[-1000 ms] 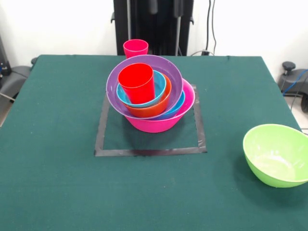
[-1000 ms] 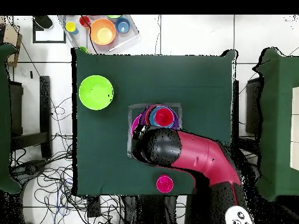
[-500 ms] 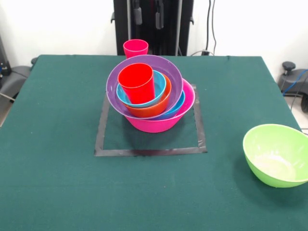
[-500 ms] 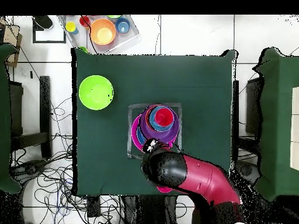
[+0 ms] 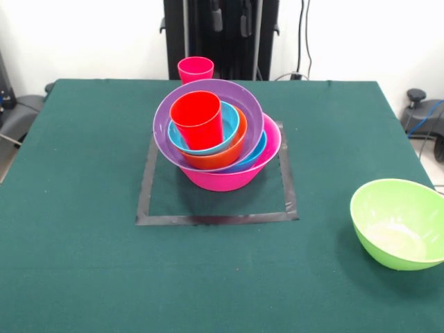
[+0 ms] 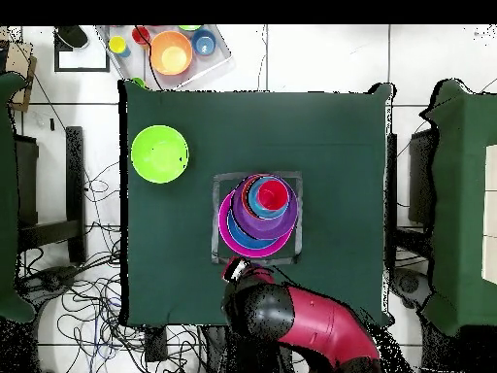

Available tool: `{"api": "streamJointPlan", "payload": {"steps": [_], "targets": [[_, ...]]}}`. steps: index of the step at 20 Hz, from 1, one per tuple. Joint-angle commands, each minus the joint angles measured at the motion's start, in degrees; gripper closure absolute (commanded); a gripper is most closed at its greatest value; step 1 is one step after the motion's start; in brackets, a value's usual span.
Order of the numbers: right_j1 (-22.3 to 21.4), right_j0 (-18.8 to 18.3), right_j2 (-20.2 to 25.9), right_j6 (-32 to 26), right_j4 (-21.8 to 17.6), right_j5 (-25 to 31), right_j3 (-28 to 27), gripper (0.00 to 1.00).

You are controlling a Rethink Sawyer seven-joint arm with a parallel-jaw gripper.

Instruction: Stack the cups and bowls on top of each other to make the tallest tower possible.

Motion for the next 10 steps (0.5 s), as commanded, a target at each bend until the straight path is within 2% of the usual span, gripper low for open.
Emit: {"api": "streamJointPlan", "payload": {"steps": [1,6,10], "targets": [[3.04,-1.43,5.51,2.08,-2.94,-7.13,6.79,0.00],[6.87,-2.05,1.92,-0.05,-8.83,-7.35,1.76,0.00],[12.77,-1.74,-1.14,0.25,-14.55,-11.45,-1.58,0.00]]}}
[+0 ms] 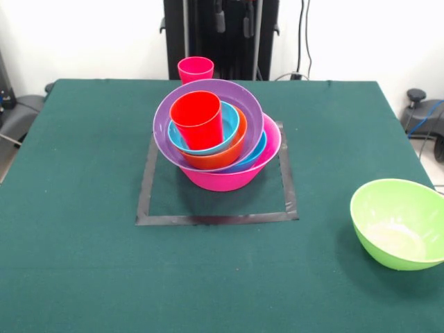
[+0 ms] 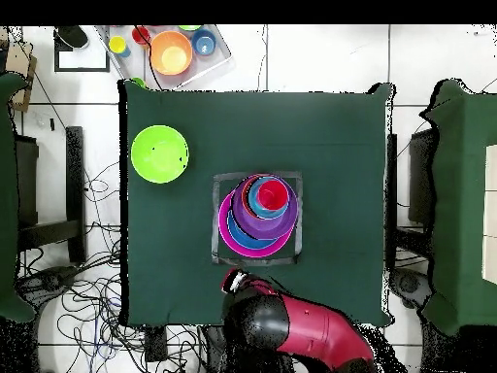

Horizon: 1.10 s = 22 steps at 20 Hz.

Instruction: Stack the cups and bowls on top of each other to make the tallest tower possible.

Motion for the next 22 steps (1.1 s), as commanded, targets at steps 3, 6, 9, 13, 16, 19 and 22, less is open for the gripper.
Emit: {"api": "streamJointPlan", "payload": {"steps": [3,6,9,13,16,19,22], "targets": [[11.78,-0.33,-2.96,0.17,-13.26,-7.78,-5.82,0.00],[10.38,-0.72,-2.10,-0.59,-14.37,-4.57,-6.97,0.00],[11.39,-0.16,-1.67,-0.05,-15.24,-4.12,-8.19,0.00],[13.32,1.88,-2.74,1.76,-16.71,-5.67,-9.05,0.00],[13.76,3.22,-3.83,3.29,-17.07,-6.99,-8.25,0.00],[14.60,3.46,-3.95,3.21,-17.69,-7.48,-8.68,0.00],[15.79,3.41,-3.93,3.09,-18.33,-8.39,-9.40,0.00]]}}
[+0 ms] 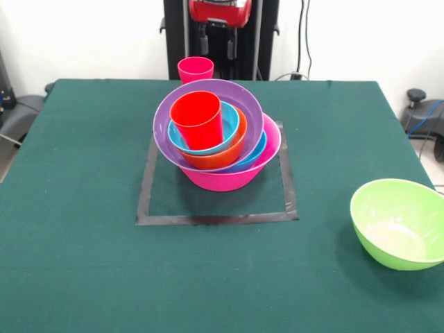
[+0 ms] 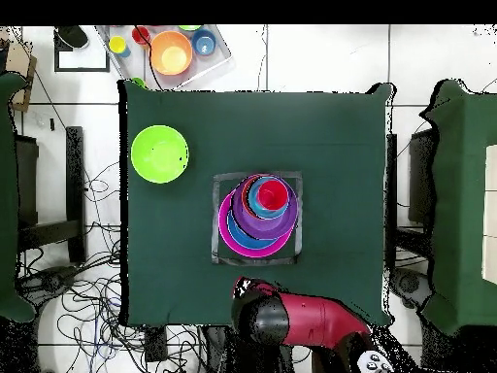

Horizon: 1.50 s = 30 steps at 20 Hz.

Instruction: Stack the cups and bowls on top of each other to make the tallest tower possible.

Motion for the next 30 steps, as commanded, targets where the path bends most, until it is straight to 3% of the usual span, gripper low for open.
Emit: {"api": "streamJointPlan", "payload": {"steps": [1,6,16,30], "targets": [[5.40,1.86,0.19,2.97,-4.81,-4.75,-4.53,0.00],[6.72,1.51,-0.30,2.86,-6.49,-5.99,-5.18,0.00],[4.34,-1.20,0.37,1.11,-8.53,-4.17,-4.46,0.00],[8.74,2.81,-2.63,5.04,-8.33,-9.67,-5.14,0.00]]}}
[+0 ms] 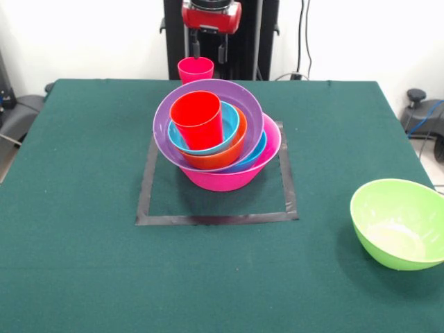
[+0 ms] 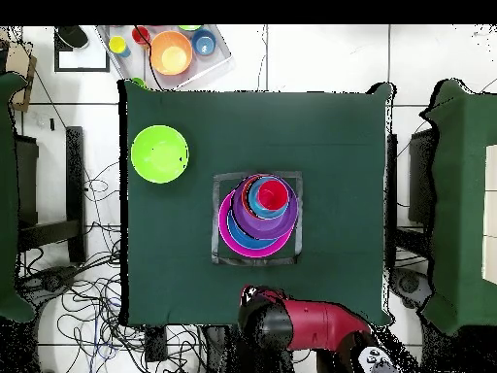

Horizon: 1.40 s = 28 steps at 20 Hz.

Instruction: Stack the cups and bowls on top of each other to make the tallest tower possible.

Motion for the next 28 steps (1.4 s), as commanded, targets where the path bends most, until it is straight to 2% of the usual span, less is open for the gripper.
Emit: {"api": "streamJointPlan", "payload": {"steps": [1,13,17,23,28], "targets": [[5.31,2.96,0.13,5.12,-3.21,-7.42,-4.45,0.00],[9.93,4.64,-3.01,4.95,-3.20,-12.39,-5.87,0.00],[9.78,3.92,-3.28,4.12,-3.63,-12.26,-5.68,0.00],[11.89,3.78,-4.60,4.40,-4.66,-14.67,-5.14,0.00],[15.87,4.97,-5.59,5.73,-4.17,-18.37,-5.82,0.00]]}}
